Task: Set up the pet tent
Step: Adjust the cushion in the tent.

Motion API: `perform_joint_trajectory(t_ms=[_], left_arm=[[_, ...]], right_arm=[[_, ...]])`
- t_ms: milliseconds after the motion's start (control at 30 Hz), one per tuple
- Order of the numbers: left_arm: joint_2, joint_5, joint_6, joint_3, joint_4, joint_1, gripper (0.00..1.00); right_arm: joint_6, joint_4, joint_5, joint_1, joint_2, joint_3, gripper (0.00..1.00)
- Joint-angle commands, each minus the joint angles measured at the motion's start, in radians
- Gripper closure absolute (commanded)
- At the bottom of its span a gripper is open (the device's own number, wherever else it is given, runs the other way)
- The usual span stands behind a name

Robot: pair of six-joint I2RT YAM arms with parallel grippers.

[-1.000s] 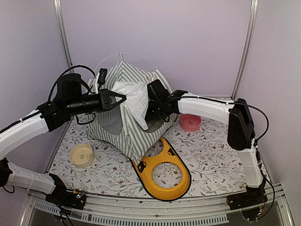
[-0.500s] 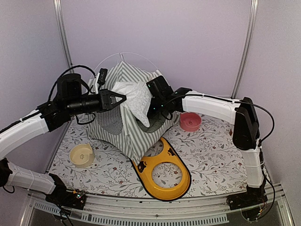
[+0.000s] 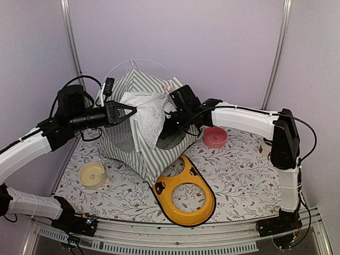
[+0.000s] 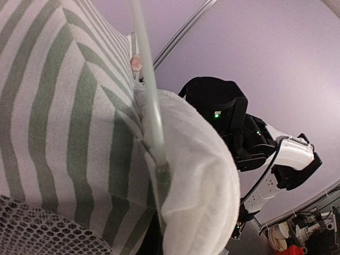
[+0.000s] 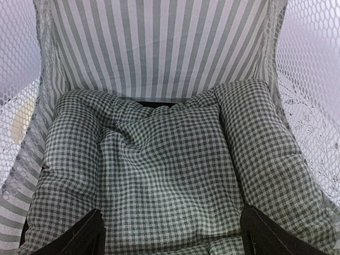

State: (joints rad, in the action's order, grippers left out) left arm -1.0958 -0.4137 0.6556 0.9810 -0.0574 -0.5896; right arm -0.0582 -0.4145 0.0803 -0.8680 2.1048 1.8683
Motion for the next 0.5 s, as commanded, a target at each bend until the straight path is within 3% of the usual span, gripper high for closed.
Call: perform_joint_trajectory(t_ms=[0, 467], left_arm=[[0.024, -0.06, -0.021, -0.006, 0.069, 0.042, 1.0], [0.017, -0.152, 0.011, -0.17, 0.102, 0.067, 1.0]], right_arm=[[0.051, 0.025, -0.036, 0.01, 0.017, -0.007, 0.1], [0.047, 0.027, 0.012, 0.007, 0.168, -0.063, 0.09]])
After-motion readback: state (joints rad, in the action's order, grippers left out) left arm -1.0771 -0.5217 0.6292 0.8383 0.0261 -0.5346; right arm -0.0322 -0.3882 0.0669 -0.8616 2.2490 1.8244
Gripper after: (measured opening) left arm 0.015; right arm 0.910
